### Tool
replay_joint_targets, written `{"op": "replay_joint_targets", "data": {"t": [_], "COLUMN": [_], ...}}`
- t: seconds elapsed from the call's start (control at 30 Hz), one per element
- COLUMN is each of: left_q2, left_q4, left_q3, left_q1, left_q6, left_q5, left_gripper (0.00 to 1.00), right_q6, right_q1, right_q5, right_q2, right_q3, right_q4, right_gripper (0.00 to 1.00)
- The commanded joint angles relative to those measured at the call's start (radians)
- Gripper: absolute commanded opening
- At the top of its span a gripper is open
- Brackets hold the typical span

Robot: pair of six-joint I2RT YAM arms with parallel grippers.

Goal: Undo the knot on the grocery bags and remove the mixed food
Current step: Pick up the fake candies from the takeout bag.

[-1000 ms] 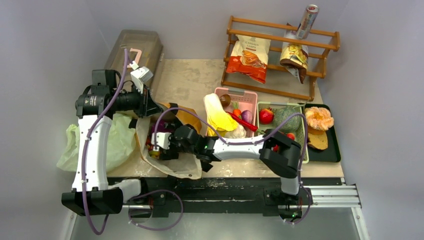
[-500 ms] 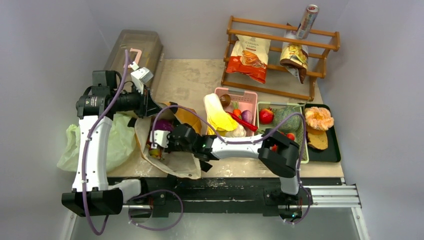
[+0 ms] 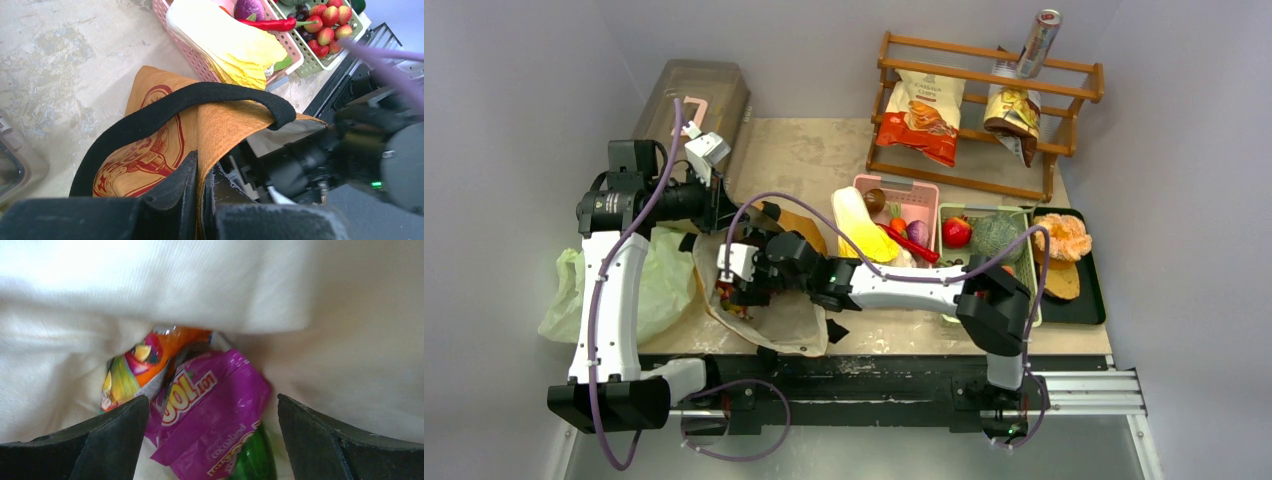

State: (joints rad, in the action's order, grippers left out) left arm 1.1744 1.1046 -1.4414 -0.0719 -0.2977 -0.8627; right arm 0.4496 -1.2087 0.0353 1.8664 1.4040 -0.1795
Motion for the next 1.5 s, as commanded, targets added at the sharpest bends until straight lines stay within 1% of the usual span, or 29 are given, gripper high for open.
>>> {"op": "replay_joint_targets", "data": {"t": [0.0,0.23,0.37,0.47,0.53,0.67,0.73,0.83,0.87,1.03,1.27,1.4,1.47], "left_q2": [-0.014,-0.013,-0.009,-0.006,-0.005,-0.005,-0.006,-0.007,-0.007,-0.008,-0.006,0.001,0.008], "left_q4": [-0.029,-0.023,-0.029,-0.026,-0.025,-0.019,-0.016,-0.012,-0.012,-0.018,-0.031,-0.038,-0.041], "left_q3": [0.003,0.013,0.016,0.019,0.022,0.024,0.024,0.027,0.028,0.037,0.046,0.044,0.041], "left_q1": [-0.005,-0.006,-0.006,-0.006,-0.005,-0.006,-0.005,-0.005,-0.005,-0.006,-0.005,-0.005,-0.007], "left_q6": [0.006,-0.006,-0.008,-0.01,-0.013,-0.017,-0.02,-0.024,-0.025,-0.024,-0.011,-0.001,0.004], "left_q5": [-0.034,-0.048,-0.05,-0.053,-0.053,-0.052,-0.05,-0.047,-0.046,-0.035,-0.02,0.011,0.025], "left_gripper": [0.0,0.0,0.0,0.0,0.0,0.0,0.0,0.0,0.0,0.0,0.0,0.0,0.0], "right_q6": [0.012,0.02,0.008,-0.003,-0.004,-0.015,-0.014,0.002,0.005,0.004,-0.048,-0.074,-0.091], "right_q1": [0.001,0.003,0.009,0.011,0.013,0.014,0.014,0.015,0.016,0.022,0.038,0.041,0.04], "right_q5": [0.012,0.029,0.038,0.057,0.063,0.092,0.111,0.133,0.138,0.134,0.049,-0.021,-0.032], "right_q2": [0.055,0.16,0.21,0.24,0.254,0.277,0.275,0.247,0.236,0.168,0.035,-0.032,-0.058], "right_q3": [-0.008,0.06,0.064,0.051,0.045,0.046,0.042,0.017,0.017,0.001,-0.046,-0.044,-0.037], "right_q4": [0.018,0.099,0.121,0.1,0.088,0.081,0.082,0.057,0.055,0.029,-0.045,-0.041,-0.04], "right_gripper": [0.98,0.99,0.99,0.93,0.82,0.53,0.42,0.06,0.0,0.0,0.0,0.0,0.0]}}
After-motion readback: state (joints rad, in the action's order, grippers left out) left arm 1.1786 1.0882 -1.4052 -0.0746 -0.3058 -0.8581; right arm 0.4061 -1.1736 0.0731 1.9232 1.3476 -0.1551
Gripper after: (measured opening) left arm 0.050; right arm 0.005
